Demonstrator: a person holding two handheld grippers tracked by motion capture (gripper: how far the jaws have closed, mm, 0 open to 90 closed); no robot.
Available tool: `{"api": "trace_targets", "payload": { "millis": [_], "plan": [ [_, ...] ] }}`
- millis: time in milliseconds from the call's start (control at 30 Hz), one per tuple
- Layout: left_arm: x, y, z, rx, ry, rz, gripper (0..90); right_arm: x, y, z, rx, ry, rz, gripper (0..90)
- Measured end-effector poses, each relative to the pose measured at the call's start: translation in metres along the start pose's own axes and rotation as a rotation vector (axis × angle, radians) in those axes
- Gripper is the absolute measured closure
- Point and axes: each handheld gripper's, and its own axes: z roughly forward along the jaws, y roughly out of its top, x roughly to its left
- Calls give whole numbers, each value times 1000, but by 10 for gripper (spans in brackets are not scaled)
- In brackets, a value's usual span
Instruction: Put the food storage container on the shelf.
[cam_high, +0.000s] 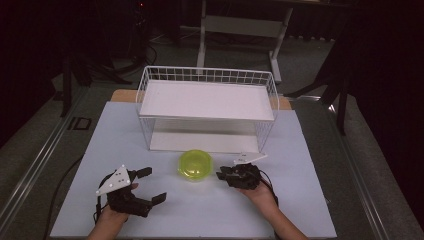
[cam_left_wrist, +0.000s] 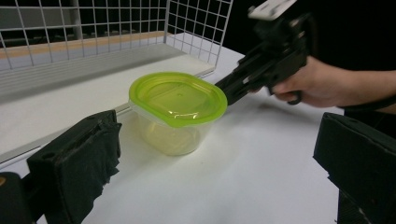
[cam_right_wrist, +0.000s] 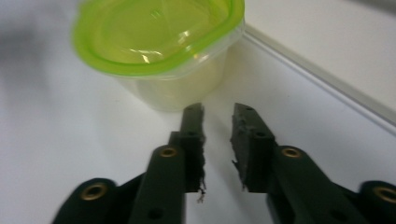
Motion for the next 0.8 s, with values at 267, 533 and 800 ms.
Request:
{"api": "trace_targets", "payload": {
  "millis": [267, 533, 800],
  "plan": [
    [-5, 9, 3, 1, -27, 5, 14, 25, 4, -40, -138, -27, -62, 292],
    [-5, 25, 6, 22, -43, 40, 14, 48, 20, -54, -205, -41, -132, 251],
    [8, 40, 13, 28, -26, -26, 14, 43, 30, -54, -243, -17, -72, 255]
  ]
}}
